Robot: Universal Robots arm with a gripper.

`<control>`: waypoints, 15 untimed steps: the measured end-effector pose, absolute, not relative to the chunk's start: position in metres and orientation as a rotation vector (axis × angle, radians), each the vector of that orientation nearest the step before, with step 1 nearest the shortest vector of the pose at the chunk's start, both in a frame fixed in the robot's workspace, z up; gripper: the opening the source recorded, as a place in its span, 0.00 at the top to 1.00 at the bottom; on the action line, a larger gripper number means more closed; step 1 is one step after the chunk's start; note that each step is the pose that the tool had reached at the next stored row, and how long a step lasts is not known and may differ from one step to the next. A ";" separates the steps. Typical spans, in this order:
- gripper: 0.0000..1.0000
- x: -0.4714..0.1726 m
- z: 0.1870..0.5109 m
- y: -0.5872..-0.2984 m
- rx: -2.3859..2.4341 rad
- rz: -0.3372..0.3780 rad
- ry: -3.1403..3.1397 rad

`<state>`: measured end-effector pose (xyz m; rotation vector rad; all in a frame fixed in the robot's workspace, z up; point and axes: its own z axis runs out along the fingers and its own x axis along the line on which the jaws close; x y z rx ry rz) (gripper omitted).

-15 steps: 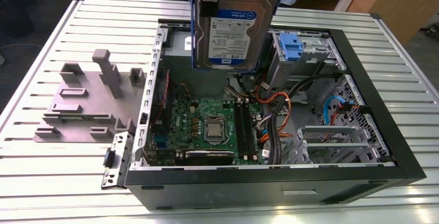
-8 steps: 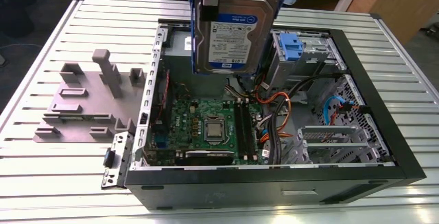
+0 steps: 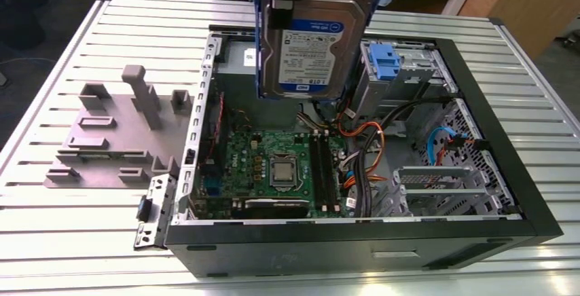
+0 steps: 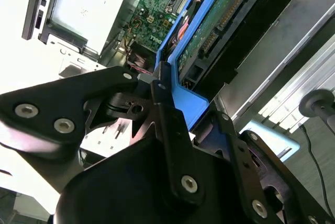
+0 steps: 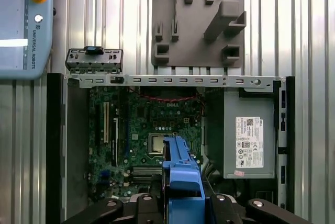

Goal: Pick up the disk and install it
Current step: 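Insert the disk into the insertion slot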

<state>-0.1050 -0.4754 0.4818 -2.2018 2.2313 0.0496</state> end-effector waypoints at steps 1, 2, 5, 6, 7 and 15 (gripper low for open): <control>0.64 -0.104 0.482 -0.475 -2.202 0.050 2.231; 0.64 -0.103 0.482 -0.475 -2.202 0.050 2.231; 0.64 -0.101 0.482 -0.476 -2.202 0.050 2.231; 0.64 -0.101 0.482 -0.476 -2.202 0.050 2.231; 0.64 -0.101 0.481 -0.476 -2.202 0.050 2.231; 0.64 -0.101 0.481 -0.481 -2.202 0.050 2.231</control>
